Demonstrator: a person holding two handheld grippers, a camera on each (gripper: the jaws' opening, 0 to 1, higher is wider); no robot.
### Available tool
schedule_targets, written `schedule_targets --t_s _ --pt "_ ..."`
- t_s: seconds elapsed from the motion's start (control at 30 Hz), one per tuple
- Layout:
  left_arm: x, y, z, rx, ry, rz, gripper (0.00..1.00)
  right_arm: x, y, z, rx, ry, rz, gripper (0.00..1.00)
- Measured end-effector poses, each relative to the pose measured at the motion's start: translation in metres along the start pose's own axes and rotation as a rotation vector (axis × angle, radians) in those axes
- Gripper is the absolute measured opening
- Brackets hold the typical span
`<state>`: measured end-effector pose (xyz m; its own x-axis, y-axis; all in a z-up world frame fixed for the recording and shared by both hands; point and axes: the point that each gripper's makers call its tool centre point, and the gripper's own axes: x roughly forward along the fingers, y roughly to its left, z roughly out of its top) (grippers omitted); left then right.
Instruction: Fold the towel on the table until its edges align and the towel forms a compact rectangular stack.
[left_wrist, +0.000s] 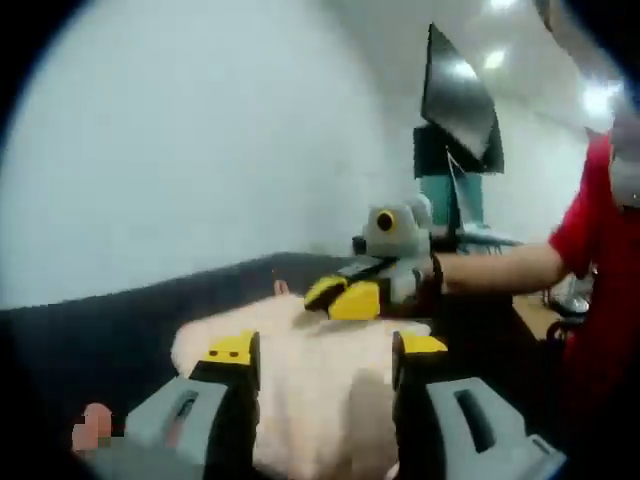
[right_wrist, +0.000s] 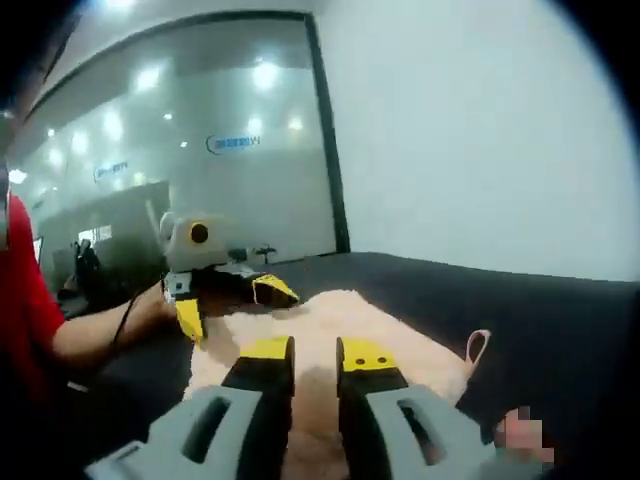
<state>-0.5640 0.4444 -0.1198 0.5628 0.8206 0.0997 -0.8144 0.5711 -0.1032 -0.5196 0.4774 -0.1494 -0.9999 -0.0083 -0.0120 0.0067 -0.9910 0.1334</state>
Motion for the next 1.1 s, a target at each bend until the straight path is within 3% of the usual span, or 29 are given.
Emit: schedule_targets --t_s 0.03,0.1,0.17,0.2,0.23,0.3,0.33,0.4,0.47,0.53,0.57,0.6,0.67,0.7,0.73,0.77,0.8,0.83,0.87,0.93,0.97,1.03,1.1 --pt "0.000 0.015 0.003 -0.016 -0.020 0.060 0.43 0.002 -0.002 -0.005 0.000 0.031 -0.025 0.19" --pt "0.004 0.046 -0.010 -0.018 0.020 0.164 0.43 0.006 -0.011 -0.016 -0.012 0.086 -0.101 0.28" --pt "0.008 0.063 -0.041 -0.056 0.153 0.245 0.36 0.010 -0.021 -0.024 -0.020 0.112 -0.177 0.31" --pt "0.010 0.064 -0.054 -0.021 0.220 0.249 0.35 0.013 -0.033 -0.025 -0.025 0.102 -0.216 0.30" --pt "0.014 0.063 -0.060 0.010 0.242 0.251 0.38 0.016 -0.037 -0.026 -0.029 0.088 -0.237 0.31" --pt "0.013 0.065 -0.084 -0.070 0.340 0.304 0.40 0.018 -0.042 -0.038 -0.013 0.141 -0.285 0.34" --pt "0.015 0.067 -0.078 -0.074 0.307 0.313 0.40 0.022 -0.042 -0.040 -0.024 0.145 -0.296 0.34" --pt "0.011 0.075 -0.080 -0.127 0.309 0.353 0.39 0.025 -0.040 -0.044 -0.019 0.151 -0.310 0.33" --pt "0.007 0.083 -0.079 -0.109 0.312 0.339 0.39 0.024 -0.043 -0.044 -0.003 0.162 -0.312 0.32" --pt "0.006 0.077 -0.078 -0.105 0.306 0.342 0.39 0.017 -0.042 -0.040 0.078 0.155 -0.289 0.33" --pt "0.006 0.075 -0.077 -0.114 0.301 0.341 0.39 0.007 -0.042 -0.035 0.136 0.158 -0.310 0.35" --pt "0.003 0.074 -0.073 -0.130 0.291 0.341 0.40 -0.010 -0.043 -0.026 0.233 0.142 -0.382 0.37" --pt "-0.006 0.070 -0.066 -0.224 0.243 0.377 0.39 -0.042 -0.047 0.000 0.474 -0.026 -0.454 0.38" --pt "-0.012 0.075 -0.064 -0.268 0.232 0.383 0.40 -0.056 -0.046 -0.001 0.538 -0.042 -0.492 0.38" --pt "-0.019 0.077 -0.054 -0.388 0.180 0.417 0.41 -0.067 -0.040 -0.007 0.570 -0.002 -0.502 0.38" --pt "-0.026 0.071 -0.050 -0.462 0.169 0.447 0.40 -0.075 -0.035 -0.017 0.597 0.052 -0.529 0.39" --pt "-0.031 0.065 -0.033 -0.547 0.120 0.445 0.40 -0.079 -0.032 -0.026 0.623 0.090 -0.544 0.39" --pt "-0.035 0.043 -0.028 -0.622 0.142 0.426 0.40 -0.079 -0.028 -0.032 0.678 0.095 -0.539 0.41" --pt "-0.039 0.038 -0.027 -0.648 0.203 0.412 0.43 -0.075 -0.022 -0.039 0.755 0.103 -0.527 0.45" --pt "-0.048 0.041 -0.033 -0.603 0.299 0.422 0.60 -0.068 -0.021 -0.049 0.862 0.086 -0.516 0.63" --pt "-0.051 0.037 -0.037 -0.645 0.338 0.416 0.70 -0.069 -0.025 -0.042 0.844 0.035 -0.531 0.61" --pt "-0.050 0.013 -0.055 -0.719 0.424 0.350 0.71 -0.070 -0.019 -0.052 0.821 0.107 -0.566 0.53" --pt "-0.048 -0.006 -0.078 -0.781 0.515 0.312 0.70 -0.064 -0.020 -0.055 0.782 0.137 -0.576 0.47"
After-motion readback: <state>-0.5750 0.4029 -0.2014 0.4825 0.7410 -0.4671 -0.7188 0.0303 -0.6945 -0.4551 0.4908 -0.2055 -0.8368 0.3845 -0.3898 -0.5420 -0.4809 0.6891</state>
